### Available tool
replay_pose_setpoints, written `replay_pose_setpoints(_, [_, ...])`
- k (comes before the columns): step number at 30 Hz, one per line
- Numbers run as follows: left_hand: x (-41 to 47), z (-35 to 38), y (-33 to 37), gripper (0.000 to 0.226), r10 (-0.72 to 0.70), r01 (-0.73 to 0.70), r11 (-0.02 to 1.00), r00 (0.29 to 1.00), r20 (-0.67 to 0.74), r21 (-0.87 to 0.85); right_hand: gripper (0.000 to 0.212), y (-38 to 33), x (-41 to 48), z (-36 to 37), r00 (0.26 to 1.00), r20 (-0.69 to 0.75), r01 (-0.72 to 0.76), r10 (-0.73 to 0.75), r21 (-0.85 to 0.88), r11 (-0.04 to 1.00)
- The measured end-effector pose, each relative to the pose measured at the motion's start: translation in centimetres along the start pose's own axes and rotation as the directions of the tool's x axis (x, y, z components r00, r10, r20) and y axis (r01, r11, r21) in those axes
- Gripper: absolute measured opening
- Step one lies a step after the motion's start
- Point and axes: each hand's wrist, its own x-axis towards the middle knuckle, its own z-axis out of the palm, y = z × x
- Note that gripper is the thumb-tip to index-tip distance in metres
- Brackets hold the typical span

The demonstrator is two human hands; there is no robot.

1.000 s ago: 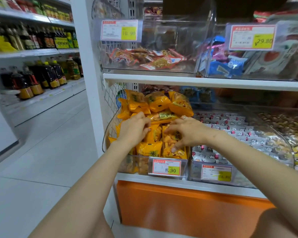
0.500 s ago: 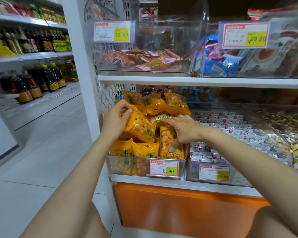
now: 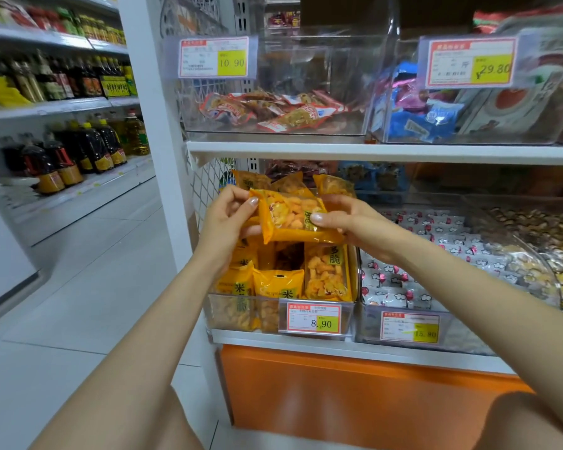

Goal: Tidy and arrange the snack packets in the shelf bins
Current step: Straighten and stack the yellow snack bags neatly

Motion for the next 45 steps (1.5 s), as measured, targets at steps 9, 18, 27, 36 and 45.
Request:
replay_pose_setpoints(9, [0.3, -2.3, -2.2, 0.02, -0.043, -0.177, 0.648, 0.962, 0.268, 0.741, 0.09, 0.9, -0.4, -0.8, 0.875, -0.271, 0.233, -0.402, -0.492, 0.839])
replay_pose_setpoints(18, [-0.1, -3.1, -1.6, 0.015, -0.37, -0.319, 0.532, 0.746, 0.554, 0.785, 0.053, 1.6, 0.7, 2.1, 0.918, 0.022, 0.31, -0.397, -0.664, 0.68])
replay_pose_setpoints(27, [-0.6, -2.4, -1.9, 0.046, -0.037, -0.247, 0.577, 0.944, 0.327, 0.779, 0.049, 1.7, 2.3, 2.8, 0.95, 0.189, 0.305, -0.249, -0.74, 0.6])
replay_pose_setpoints(36, [0.1, -1.9, -3.1, 0.055, -0.115, -0.245, 0.512, 0.93, 0.349, 0.823, 0.031, 2.0, 1.6, 3.0, 0.947, 0.196, 0.319, -0.253, -0.639, 0.7])
replay_pose_setpoints(45, [-0.6, -2.3, 1.1, 0.028, 0.196, -0.145, 0.78, 0.981, -0.017, 0.609, 0.061, 1.5, 0.5, 1.2, 0.921, -0.054, 0.326, -0.385, -0.434, 0.84])
